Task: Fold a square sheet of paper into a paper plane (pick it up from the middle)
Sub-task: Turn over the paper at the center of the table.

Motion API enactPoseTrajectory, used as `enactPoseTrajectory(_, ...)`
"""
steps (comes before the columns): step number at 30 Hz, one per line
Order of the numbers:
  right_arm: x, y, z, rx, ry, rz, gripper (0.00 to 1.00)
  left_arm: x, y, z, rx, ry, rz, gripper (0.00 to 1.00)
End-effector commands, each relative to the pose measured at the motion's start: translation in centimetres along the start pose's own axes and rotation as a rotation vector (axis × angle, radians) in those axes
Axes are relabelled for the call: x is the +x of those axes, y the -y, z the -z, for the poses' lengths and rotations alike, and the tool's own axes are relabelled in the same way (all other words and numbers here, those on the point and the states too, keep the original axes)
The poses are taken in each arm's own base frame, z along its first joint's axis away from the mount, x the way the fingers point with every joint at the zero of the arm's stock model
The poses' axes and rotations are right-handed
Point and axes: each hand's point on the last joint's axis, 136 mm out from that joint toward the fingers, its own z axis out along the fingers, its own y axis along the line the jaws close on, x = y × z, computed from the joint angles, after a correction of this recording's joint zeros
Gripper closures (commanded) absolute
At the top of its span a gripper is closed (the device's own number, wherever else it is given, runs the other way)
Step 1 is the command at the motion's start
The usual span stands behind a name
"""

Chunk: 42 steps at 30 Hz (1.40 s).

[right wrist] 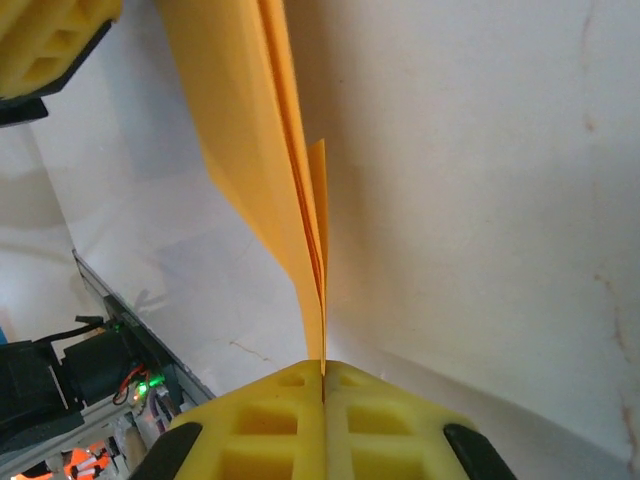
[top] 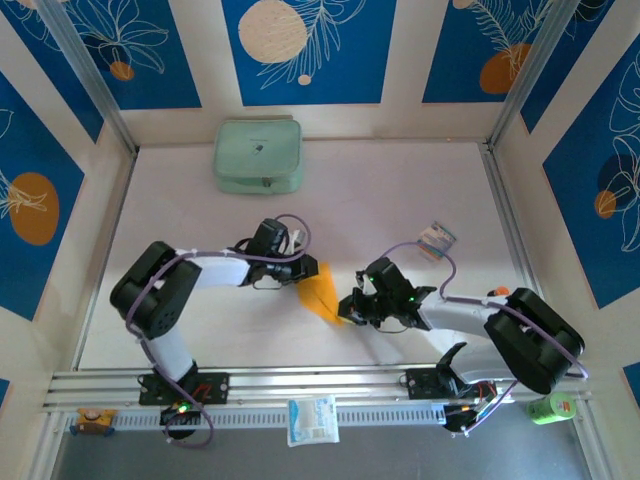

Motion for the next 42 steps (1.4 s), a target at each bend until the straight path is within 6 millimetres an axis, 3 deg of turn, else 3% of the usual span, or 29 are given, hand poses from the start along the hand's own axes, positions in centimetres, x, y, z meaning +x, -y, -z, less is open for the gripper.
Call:
enactPoseTrajectory(1,0.4,0.3,0.9,0.013,0.007,0.061,0.95,-1.2,0.5,2.5,-0.030,0.097,-0.041,0.76)
enactPoseTrajectory(7,-0.3,0.4,3.5,0.080,0.102,0.160,0.96,-2.0,1.4,5.5,-0.094,0.177,-0.136,0.71)
enactPoseTrajectory(16,-2.1,0.1,8.6,0.242,0.249,0.294,0.96,-2.6,1.2,9.0,-0.177,0.299,-0.186,0.70)
enactPoseTrajectory(20,-2.5,-0.5,9.3,0.309,0.226,0.366,0.96,-3.0,0.8,10.6,-0.221,0.361,-0.195,0.72)
enactPoseTrajectory(25,-4.0,0.8,11.8,0.652,0.299,0.438,0.97,-3.1,-1.1,12.7,-0.333,0.428,-0.177,0.72)
enactPoseTrajectory(27,-4.5,0.4,12.5,0.757,0.339,0.522,0.97,-3.1,-1.7,13.3,-0.351,0.442,-0.174,0.71)
enactPoseTrajectory(31,-5.6,-0.6,14.0,0.950,0.416,0.611,0.98,-3.1,-2.7,14.6,-0.389,0.469,-0.174,0.56)
enactPoseTrajectory(35,-6.6,-1.7,14.1,1.082,0.444,0.676,0.98,-3.1,-3.3,16.3,-0.437,0.506,-0.195,0.41)
enactPoseTrajectory(38,-7.1,-2.4,14.2,1.174,0.474,0.706,0.97,-3.1,-3.8,18.0,-0.485,0.549,-0.198,0.38)
enactPoseTrajectory(42,-7.1,-2.5,11.8,1.237,0.402,0.772,0.97,-3.1,-3.8,20.0,-0.500,0.619,-0.208,0.32)
